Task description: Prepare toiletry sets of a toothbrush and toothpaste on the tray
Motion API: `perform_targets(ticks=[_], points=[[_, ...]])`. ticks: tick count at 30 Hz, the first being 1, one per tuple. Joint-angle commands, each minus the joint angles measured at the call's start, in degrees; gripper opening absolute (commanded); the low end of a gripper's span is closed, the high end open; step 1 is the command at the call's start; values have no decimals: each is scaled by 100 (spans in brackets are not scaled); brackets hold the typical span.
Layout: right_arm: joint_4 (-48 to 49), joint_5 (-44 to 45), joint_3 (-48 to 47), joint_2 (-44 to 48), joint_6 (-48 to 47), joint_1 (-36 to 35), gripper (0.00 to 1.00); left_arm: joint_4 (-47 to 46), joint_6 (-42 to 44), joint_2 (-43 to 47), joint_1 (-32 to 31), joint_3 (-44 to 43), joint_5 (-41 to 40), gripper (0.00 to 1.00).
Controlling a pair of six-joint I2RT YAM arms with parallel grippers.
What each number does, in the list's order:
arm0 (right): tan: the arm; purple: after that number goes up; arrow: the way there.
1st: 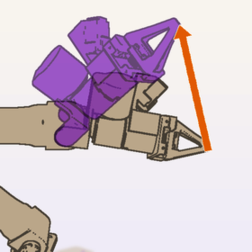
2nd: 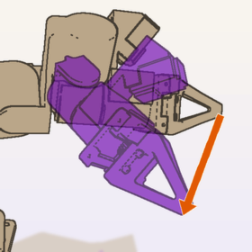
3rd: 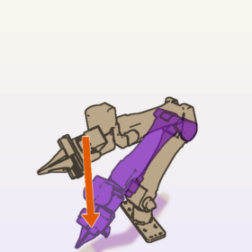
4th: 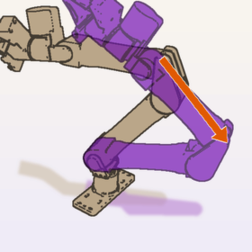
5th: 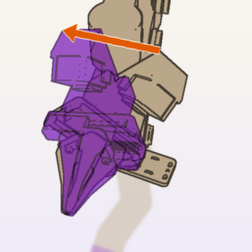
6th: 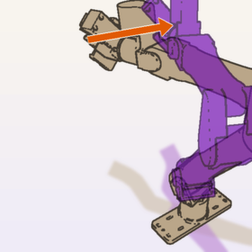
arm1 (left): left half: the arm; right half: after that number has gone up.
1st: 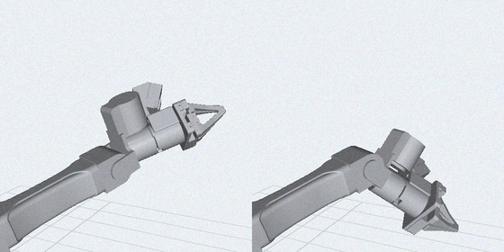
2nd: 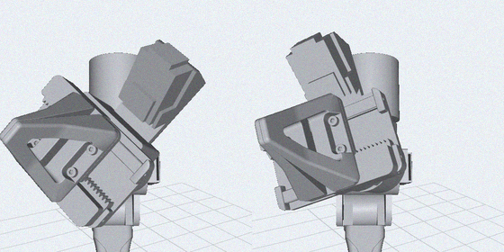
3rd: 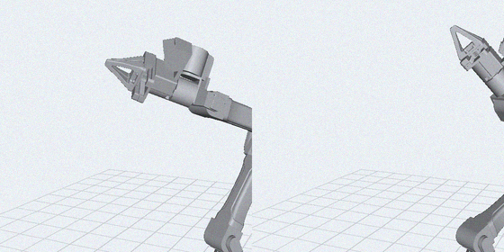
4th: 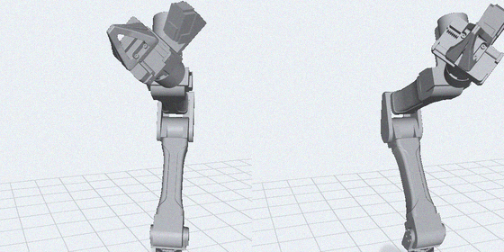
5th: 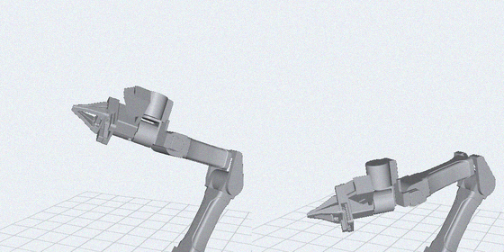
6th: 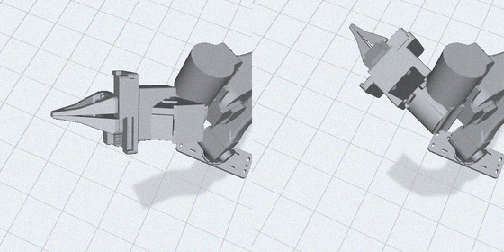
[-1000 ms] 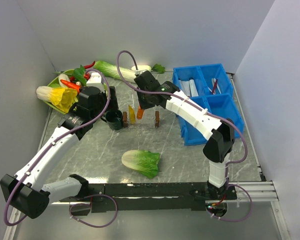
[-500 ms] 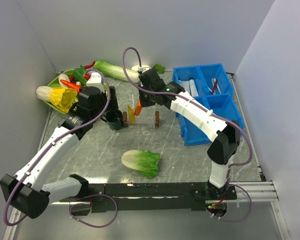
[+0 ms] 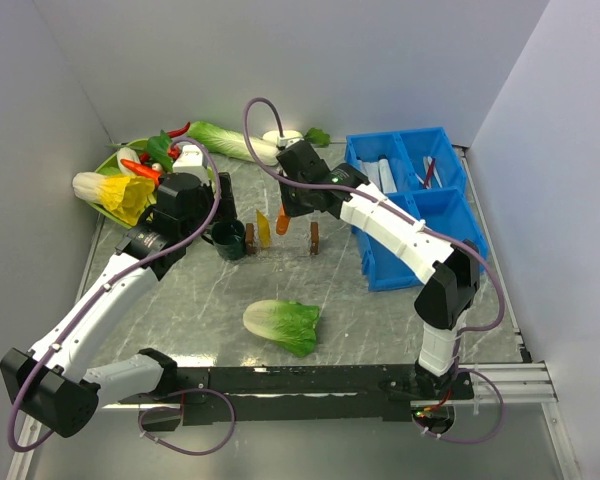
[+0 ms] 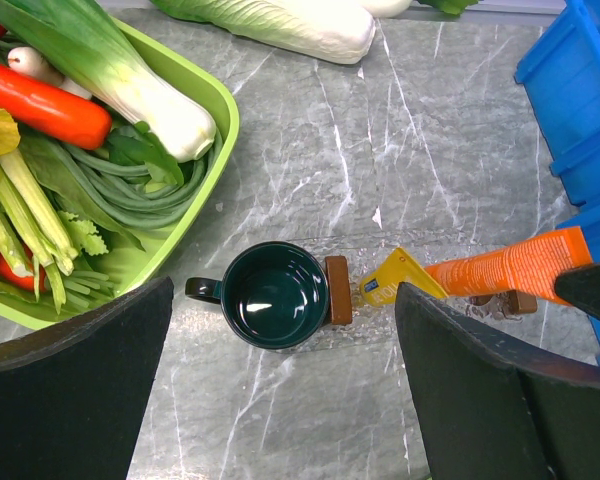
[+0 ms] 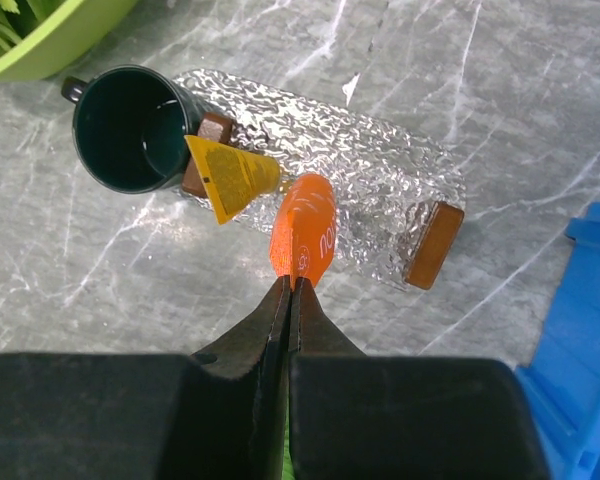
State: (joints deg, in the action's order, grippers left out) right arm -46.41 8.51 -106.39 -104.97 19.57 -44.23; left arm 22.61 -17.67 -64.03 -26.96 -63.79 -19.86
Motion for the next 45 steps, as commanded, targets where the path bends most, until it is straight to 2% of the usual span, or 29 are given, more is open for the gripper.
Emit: perform_targets(ticks=[1,45], points=[[-35,168,-225,117,-94,-68,0,-11,18,93,15,-204,-62,97],[308,-95,-22,-287,-428,-112,0,-11,44,75,15,-222,-71,96]])
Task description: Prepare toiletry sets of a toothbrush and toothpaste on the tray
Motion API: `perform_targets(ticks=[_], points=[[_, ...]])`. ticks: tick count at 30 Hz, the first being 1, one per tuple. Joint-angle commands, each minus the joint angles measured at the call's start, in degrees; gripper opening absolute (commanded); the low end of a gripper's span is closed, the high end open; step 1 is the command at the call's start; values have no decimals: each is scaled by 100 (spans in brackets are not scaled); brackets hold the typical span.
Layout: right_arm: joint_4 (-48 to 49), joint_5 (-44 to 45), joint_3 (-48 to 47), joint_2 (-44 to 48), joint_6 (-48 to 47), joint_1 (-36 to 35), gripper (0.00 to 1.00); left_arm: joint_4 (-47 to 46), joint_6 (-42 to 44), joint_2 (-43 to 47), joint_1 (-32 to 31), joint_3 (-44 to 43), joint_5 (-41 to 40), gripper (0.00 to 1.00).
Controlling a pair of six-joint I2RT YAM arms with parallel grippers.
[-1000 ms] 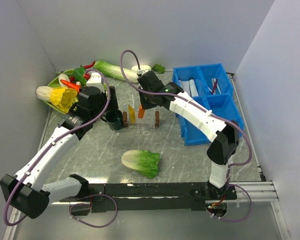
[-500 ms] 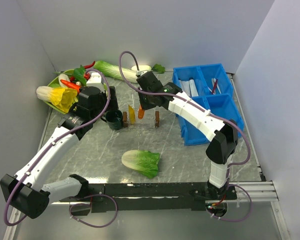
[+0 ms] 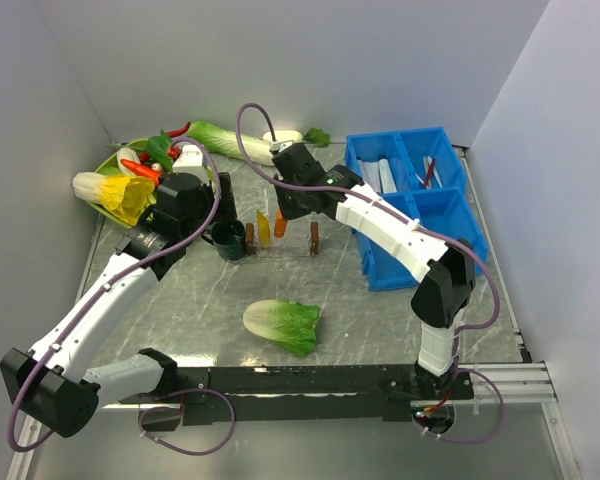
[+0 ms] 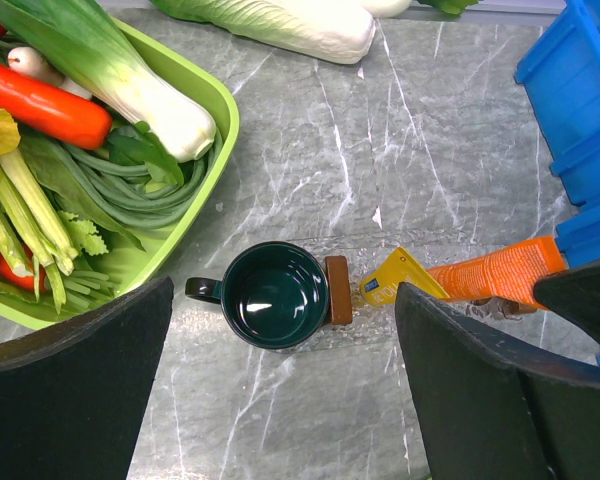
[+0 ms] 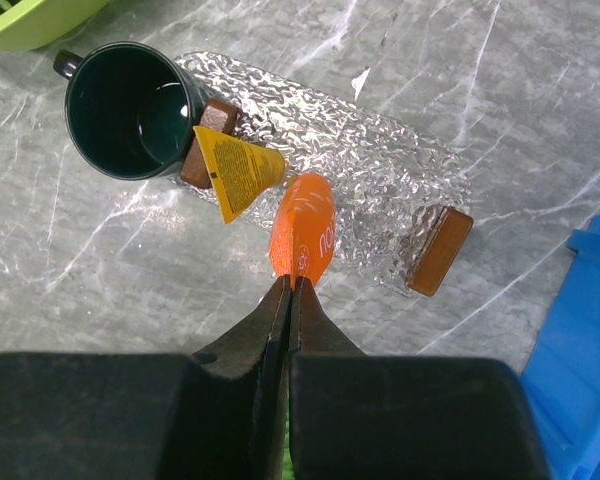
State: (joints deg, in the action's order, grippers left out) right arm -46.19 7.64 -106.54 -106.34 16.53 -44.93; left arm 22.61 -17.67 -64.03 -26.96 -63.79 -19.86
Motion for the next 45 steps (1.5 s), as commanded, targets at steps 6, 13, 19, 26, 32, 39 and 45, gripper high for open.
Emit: perform_targets(ticks=[6,13,19,26,32,39,45], points=[[234,36,-68,-185,-177,-60,0,6,53,66,15,-231,-62,96],[225,10,-60,-220,-203,-78,0,-2,44,57,15,-222,-45,96],[374,18,160,-299,-300,-104,0,6,53,66,15,-222,-53,97],[497,10,204,-361,-379,-113,0,-2,53,66,15,-222,-45,97],[506,-26,178,-457,-432,-130,0,-2,62,66,15,-222,-45,96],[497,-8,169,-554,-485,-130,0,-11,71,49,15,-230,-36,96],[489,-8,160,-615,-502,-139,0,-2,80,48,15,-222,-36,96]])
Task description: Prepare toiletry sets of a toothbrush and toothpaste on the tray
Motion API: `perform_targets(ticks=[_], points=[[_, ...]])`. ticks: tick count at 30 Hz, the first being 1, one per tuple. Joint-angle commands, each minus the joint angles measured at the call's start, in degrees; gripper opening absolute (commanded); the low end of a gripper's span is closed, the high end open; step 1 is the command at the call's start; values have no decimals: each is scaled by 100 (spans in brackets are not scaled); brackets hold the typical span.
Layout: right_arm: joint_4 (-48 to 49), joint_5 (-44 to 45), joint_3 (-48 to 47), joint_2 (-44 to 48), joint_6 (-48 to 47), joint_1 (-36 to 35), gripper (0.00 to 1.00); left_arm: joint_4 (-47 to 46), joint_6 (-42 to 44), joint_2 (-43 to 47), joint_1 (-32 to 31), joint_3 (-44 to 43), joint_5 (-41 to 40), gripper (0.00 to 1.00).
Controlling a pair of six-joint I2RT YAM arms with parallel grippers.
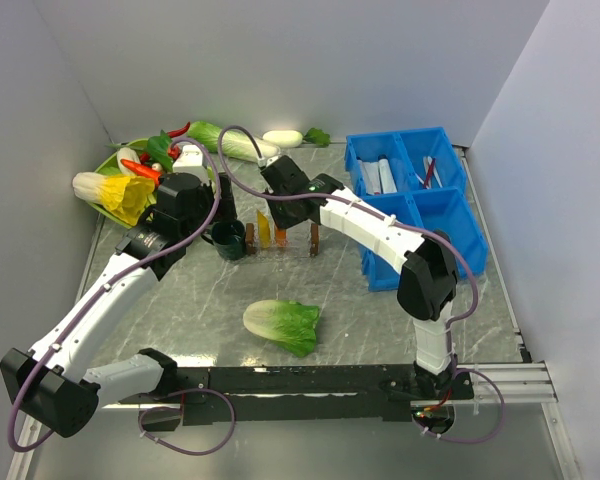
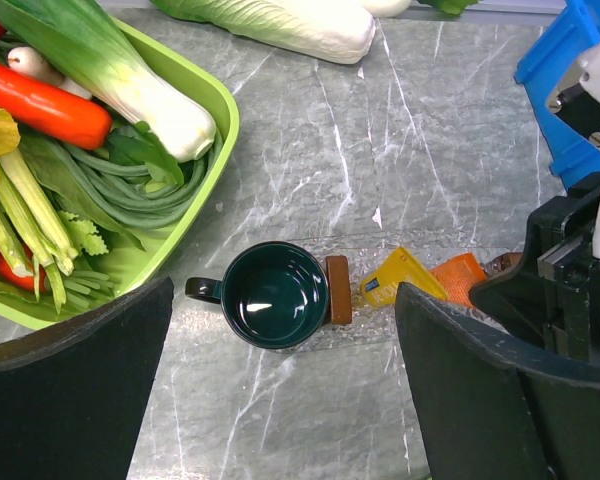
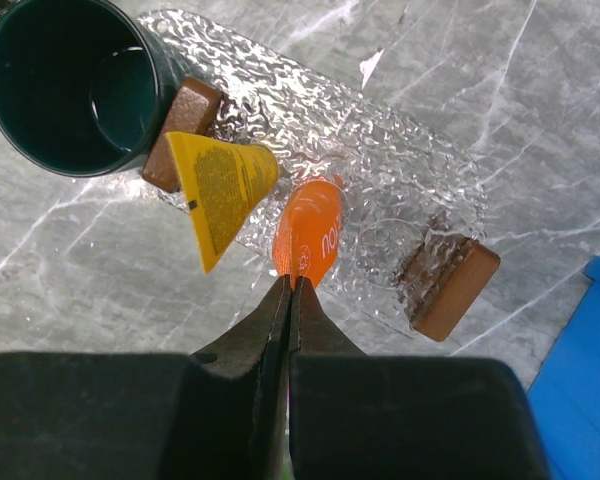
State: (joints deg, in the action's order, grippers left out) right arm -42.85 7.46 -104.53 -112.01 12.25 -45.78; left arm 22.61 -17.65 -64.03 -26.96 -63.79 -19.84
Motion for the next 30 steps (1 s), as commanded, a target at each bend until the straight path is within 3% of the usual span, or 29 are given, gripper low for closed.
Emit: perform_targets(ticks=[1,17,24,30], points=[[145,9,-41,-49,-74,-54,0,-2,77,48,15,-222,-47,97],[145,115,-67,38,-56,-54,47,-11,86,66,15,-230,-38,96],[365,220,169,433,-100,-36,73,33,42,66,15,-248,-126,97],[427,-87,179,1092,-258,174,80,225,-45,-13,15,-397,-205,97]])
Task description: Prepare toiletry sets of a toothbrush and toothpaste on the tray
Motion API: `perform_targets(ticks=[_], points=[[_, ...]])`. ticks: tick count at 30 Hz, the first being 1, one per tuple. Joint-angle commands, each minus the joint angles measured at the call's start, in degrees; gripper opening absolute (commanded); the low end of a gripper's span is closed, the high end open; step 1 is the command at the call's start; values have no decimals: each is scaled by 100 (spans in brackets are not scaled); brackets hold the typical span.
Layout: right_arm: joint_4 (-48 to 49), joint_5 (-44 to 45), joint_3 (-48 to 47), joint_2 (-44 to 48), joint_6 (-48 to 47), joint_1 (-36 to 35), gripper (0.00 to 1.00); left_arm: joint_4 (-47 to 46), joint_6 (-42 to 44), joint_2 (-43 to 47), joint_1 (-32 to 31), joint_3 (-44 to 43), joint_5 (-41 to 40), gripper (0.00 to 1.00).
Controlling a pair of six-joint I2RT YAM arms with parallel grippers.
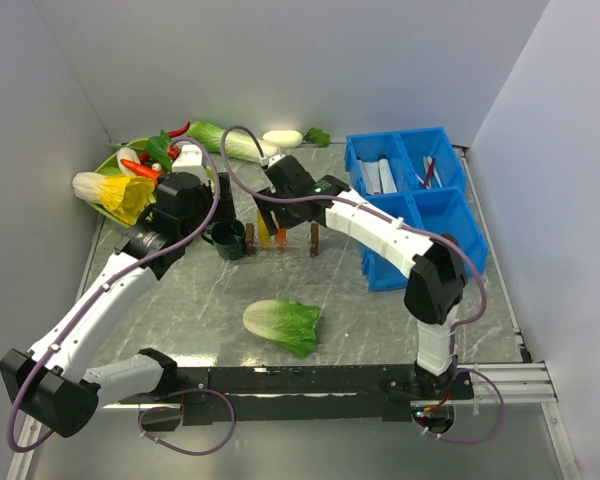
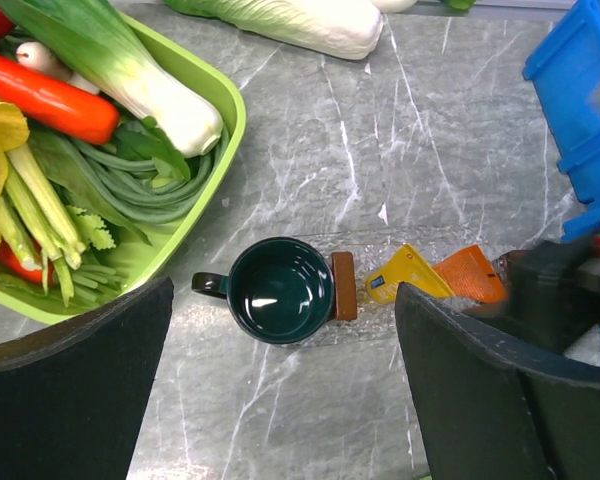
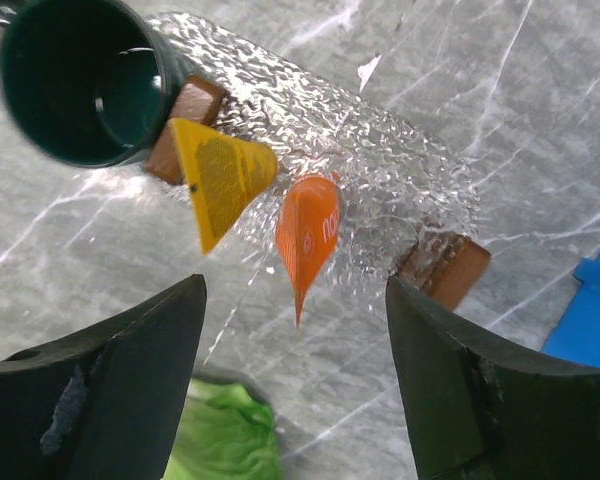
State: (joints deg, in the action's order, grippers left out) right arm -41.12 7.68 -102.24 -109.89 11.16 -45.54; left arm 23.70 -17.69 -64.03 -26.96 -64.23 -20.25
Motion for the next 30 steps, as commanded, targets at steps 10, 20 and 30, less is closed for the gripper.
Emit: perform_targets(ticks=[10,20,30], points=[[359,-364,502,2102,-25,2144,66,100,-858,-224,243,-617,38,96],[553,-136,222,1497,-790,3727,51,-146,-1966,-224,850,-363,39,96],[571,-381,-384,223,-457,4791,44,-322,-1940,-364,903,-433,-488,97]])
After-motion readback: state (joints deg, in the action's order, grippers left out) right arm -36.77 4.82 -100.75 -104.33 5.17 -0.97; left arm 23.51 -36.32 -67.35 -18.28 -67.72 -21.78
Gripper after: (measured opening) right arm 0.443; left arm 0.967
